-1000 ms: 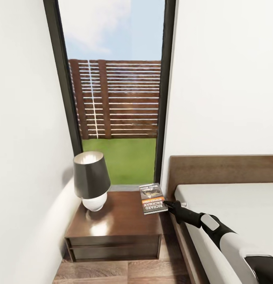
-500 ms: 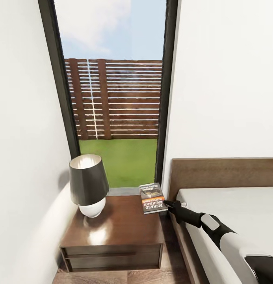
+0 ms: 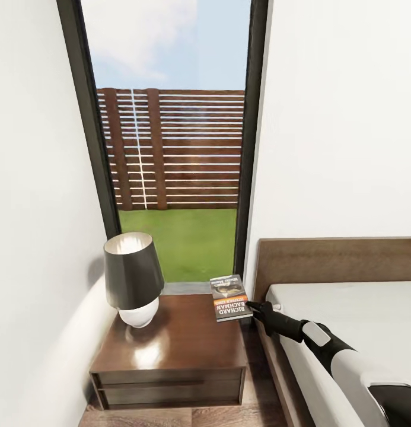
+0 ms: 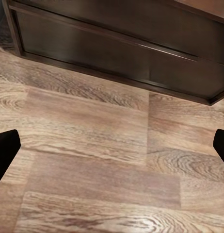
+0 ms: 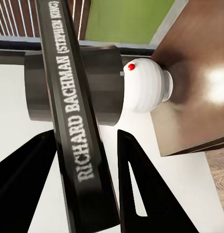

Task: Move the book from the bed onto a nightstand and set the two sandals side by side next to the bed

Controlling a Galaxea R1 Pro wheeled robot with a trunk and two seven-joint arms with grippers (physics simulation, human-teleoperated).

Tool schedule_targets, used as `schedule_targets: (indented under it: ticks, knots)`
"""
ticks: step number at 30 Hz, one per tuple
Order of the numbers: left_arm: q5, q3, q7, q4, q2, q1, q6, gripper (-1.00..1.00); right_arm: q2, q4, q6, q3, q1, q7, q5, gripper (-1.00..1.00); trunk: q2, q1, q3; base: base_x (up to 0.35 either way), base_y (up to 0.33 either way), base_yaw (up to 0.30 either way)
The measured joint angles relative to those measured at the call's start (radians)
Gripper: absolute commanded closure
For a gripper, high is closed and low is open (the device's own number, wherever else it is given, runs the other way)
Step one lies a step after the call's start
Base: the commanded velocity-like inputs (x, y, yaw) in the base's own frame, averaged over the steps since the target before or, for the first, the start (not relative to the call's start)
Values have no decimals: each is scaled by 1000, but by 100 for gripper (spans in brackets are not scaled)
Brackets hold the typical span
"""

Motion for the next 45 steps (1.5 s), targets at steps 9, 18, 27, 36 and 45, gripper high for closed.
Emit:
schedule_targets:
  ticks: [9,18,27,36,45]
  knots:
    - [0,0,0,0,1,0,0,-100,0,0,0,-1,0,0,0,100,0,0,0,0,0,0]
    - [0,0,0,0,1,0,0,-100,-1,-1,0,-1,0,-1,1,100,0,0,0,0,0,0]
    - [0,0,0,0,4,0,0,-100,-1,-1,-1,12,0,-2,5,100,0,0,0,0,0,0]
    - [1,1,0,0,5,0,0,-100,0,-7,3,20,0,-8,12,100,0,0,0,0,0,0]
    - [1,2,0,0,7,0,0,-100,33,-39,12,30,0,-14,19,100,0,0,0,0,0,0]
